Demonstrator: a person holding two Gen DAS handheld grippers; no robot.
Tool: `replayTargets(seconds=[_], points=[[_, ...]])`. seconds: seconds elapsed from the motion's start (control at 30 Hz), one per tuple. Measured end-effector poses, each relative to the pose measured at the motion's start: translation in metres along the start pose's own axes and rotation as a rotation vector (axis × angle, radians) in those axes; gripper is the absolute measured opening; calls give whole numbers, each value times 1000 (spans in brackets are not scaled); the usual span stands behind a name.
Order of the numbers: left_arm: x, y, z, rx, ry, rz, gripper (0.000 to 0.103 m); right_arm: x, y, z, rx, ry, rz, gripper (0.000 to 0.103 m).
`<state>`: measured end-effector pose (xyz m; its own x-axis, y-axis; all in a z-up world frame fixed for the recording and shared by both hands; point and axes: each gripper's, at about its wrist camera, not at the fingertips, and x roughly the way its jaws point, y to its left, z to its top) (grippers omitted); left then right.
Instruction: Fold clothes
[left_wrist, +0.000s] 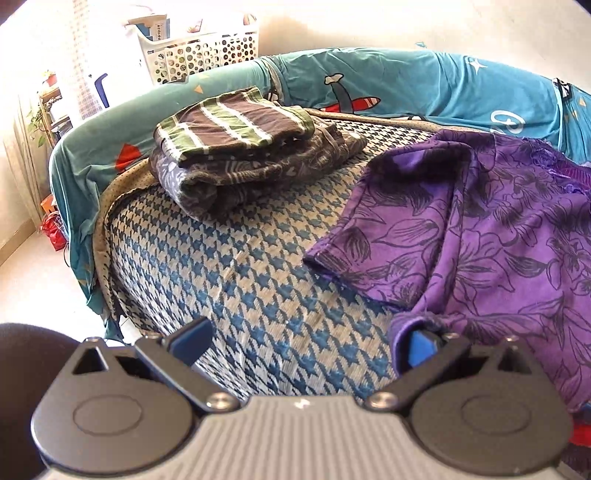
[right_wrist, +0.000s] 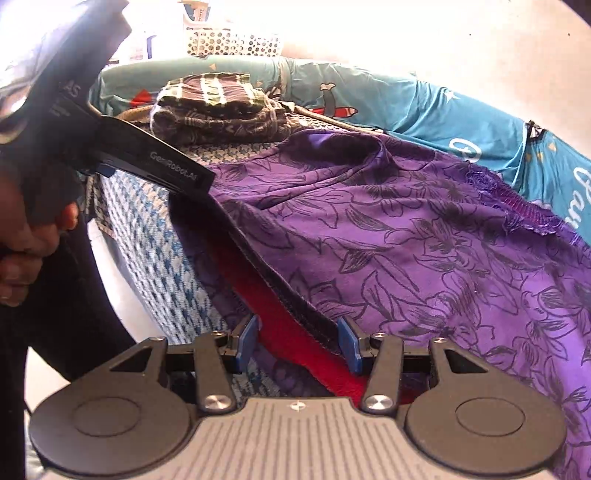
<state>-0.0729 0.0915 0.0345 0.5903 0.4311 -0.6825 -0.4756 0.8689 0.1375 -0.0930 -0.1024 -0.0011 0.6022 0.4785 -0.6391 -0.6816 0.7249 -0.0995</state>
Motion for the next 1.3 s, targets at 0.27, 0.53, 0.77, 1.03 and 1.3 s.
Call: replayTargets(seconds=[0.27,0.53,0.77,1.03,1.3], points=[[-16,11,9,-38,-37,2,103,-24,-5,4,57,-77,2,47],[-22,15,9,-43,-47,3,103,-36,-7,8,42,-133,-39,47],[-22,16,8,-36,-44,16,103,-7,-14,9,-55,-76,-91,47],[-25,5,1,36,11,-15,103,6,-24,-1,47,10,-12,5],[-56,0,-17,83,-5,-102,103,4,-1,-12,-79,27,-6,5]])
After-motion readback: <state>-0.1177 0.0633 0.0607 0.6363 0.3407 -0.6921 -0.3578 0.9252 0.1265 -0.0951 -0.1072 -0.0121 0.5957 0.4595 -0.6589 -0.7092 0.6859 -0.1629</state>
